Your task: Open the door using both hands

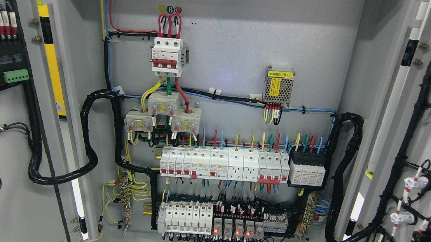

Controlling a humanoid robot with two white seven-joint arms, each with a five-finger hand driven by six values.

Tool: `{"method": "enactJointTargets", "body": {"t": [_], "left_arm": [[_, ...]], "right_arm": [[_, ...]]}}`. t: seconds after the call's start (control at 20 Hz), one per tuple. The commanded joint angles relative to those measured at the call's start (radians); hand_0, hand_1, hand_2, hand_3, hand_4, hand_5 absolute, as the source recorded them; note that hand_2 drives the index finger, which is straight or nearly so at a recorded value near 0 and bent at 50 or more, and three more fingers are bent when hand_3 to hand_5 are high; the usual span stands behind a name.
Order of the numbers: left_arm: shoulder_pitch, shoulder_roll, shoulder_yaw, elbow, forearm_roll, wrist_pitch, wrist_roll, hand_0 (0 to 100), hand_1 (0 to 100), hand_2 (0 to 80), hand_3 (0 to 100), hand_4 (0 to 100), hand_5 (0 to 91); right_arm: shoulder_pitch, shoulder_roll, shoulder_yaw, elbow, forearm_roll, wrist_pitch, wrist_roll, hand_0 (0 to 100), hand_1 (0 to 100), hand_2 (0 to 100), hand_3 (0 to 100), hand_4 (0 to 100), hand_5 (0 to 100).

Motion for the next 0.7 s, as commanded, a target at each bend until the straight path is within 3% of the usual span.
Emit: {"method": "enactJointTargets", "body": {"t": [0.0, 0.2, 0.4, 0.65], "left_arm": [[-0.008, 0.013, -0.187, 0.178, -0.015, 0.023, 0.022, 30, 18, 0.0, 0, 0, 0.0], [-0.013, 0.004, -0.187, 0.170, -0.015, 0.017, 0.045, 30, 18, 0.0, 0, 0, 0.0], [-0.013, 0.002, -0.187, 0.167, -0.013, 0.012, 0.056, 31, 18, 0.0, 0, 0, 0.0], [-0.018, 0.002, -0.178, 0.166, -0.001, -0.035, 0.056, 31, 17, 0.0, 0, 0, 0.0]], "right_arm": [[-0.038, 0.023, -0.001, 0.127, 0.057, 0.045, -0.027, 21, 11, 0, 0, 0, 0], [-0.069, 0.025, -0.005, 0.177, 0.057, 0.040, -0.027, 21, 10, 0, 0, 0, 0], [-0.070, 0.028, -0.089, 0.182, 0.060, 0.045, -0.024, 21, 10, 0, 0, 0, 0], [-0.072, 0.036, -0.094, 0.196, 0.060, 0.045, -0.022, 21, 11, 0, 0, 0, 0]]}}
